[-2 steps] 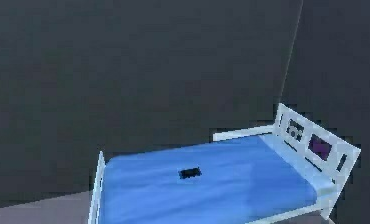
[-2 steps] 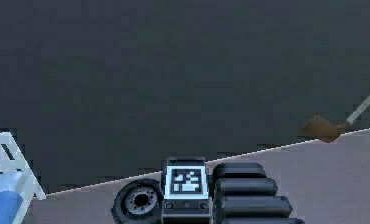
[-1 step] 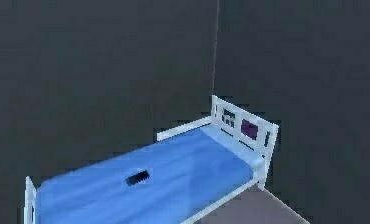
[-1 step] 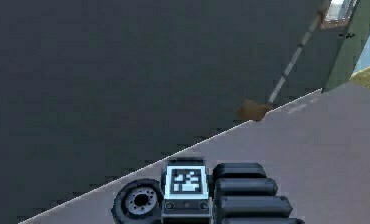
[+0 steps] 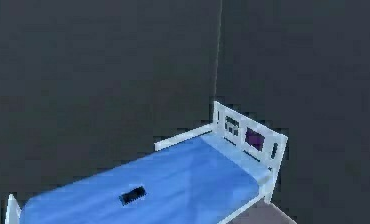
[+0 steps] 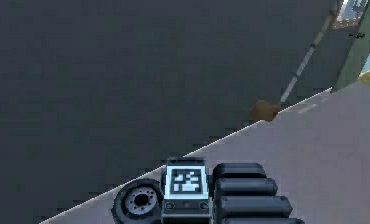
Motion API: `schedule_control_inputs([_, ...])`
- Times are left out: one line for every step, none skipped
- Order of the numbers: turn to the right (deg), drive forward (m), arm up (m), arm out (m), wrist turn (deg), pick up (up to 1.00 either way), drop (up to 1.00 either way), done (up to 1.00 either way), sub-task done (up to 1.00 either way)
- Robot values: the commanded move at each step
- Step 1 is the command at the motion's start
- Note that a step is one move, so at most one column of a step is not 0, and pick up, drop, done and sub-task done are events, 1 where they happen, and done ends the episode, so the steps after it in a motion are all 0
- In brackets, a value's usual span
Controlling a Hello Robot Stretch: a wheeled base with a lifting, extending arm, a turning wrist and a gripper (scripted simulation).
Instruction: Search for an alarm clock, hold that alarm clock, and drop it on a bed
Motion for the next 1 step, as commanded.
schedule_control_inputs([45.0, 0.00, 0.00, 0.00, 0.0, 0.00, 0.00, 0.00, 0.00])
